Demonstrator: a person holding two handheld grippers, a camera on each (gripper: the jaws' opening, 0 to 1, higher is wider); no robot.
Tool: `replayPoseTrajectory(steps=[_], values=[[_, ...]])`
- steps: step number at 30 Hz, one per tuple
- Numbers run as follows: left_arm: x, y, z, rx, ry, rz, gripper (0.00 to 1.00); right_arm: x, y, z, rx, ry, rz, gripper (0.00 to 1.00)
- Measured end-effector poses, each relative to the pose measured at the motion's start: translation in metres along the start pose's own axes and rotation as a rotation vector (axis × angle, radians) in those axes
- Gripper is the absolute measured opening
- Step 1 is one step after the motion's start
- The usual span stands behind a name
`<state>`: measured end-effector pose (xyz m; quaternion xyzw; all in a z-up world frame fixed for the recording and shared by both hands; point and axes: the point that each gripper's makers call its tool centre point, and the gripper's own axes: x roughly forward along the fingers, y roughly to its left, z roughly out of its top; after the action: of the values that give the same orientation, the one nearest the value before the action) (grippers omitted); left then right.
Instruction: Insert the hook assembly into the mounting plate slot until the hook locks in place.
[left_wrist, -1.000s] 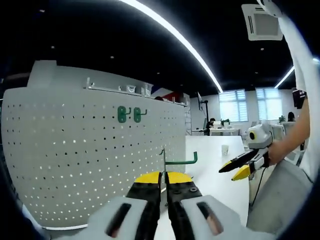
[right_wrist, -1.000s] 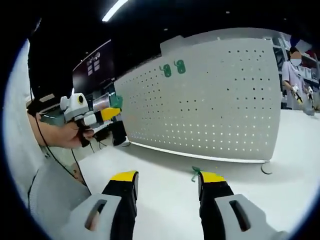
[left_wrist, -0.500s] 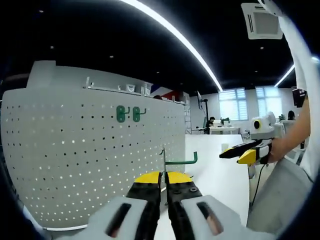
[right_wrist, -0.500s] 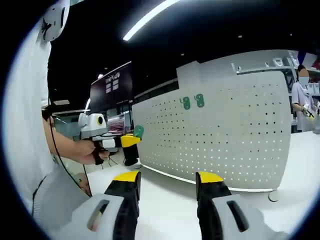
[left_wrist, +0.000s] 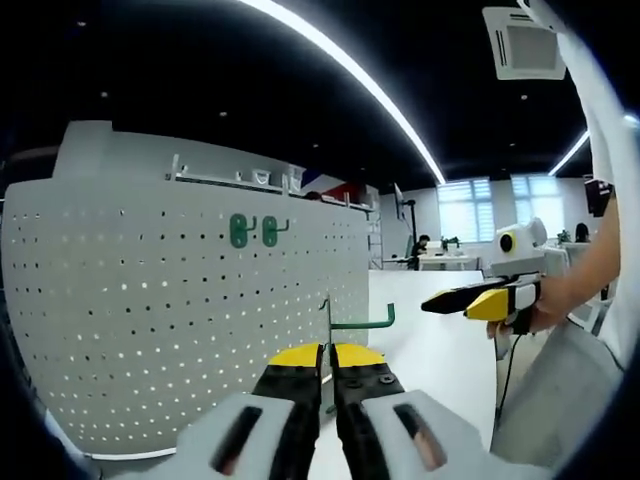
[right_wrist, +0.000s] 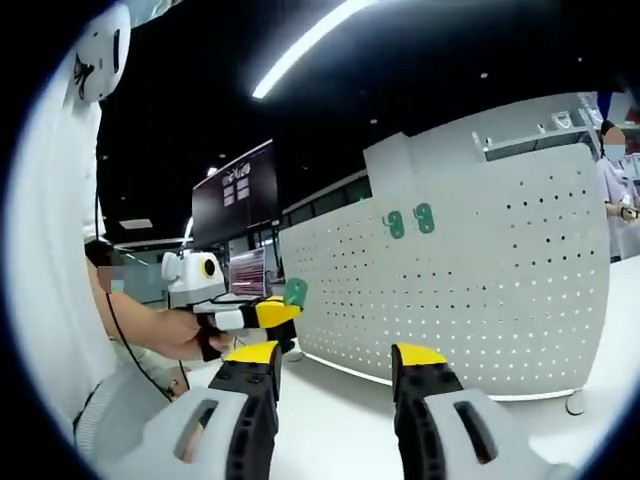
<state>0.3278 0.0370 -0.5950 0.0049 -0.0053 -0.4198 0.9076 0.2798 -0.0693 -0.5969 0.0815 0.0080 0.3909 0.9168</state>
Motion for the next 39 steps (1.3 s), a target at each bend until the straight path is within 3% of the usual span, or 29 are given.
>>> replayPoseTrajectory(steps=[39], values=[[-0.004,0.002,0.012,0.019,-0.017,0.045,0.03,0.072,0.044,0.019,0.026,-0.04,0.172,0.31]])
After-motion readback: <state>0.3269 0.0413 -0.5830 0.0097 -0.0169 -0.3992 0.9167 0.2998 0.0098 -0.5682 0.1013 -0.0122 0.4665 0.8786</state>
